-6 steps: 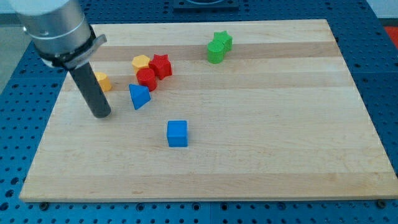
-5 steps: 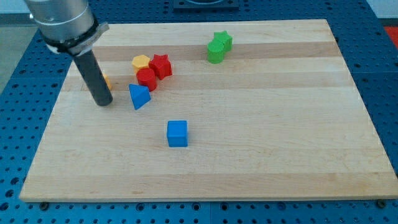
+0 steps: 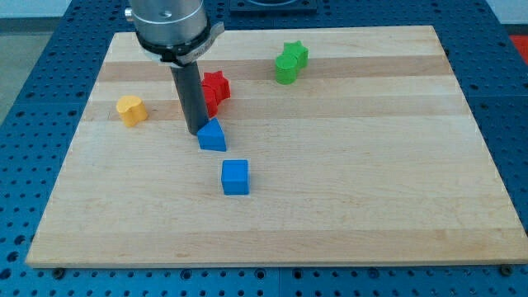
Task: Move the blue triangle above to the blue cube
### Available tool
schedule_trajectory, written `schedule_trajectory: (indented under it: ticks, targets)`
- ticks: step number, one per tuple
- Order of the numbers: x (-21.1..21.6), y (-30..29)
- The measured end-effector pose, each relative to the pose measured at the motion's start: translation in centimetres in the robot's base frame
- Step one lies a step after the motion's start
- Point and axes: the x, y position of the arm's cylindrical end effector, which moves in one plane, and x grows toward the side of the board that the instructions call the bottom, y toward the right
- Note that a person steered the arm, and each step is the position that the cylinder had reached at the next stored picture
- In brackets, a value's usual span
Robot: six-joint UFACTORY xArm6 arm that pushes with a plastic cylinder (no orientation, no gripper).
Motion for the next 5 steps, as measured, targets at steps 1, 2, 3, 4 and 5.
schedule_trajectory:
  ticks: [1,2,3,4,5]
  targets:
    - [1.2,0.9]
    - [1.0,3.1]
    - [2.2,4.0]
    - [3.7,4.0]
    - [4.2,4.0]
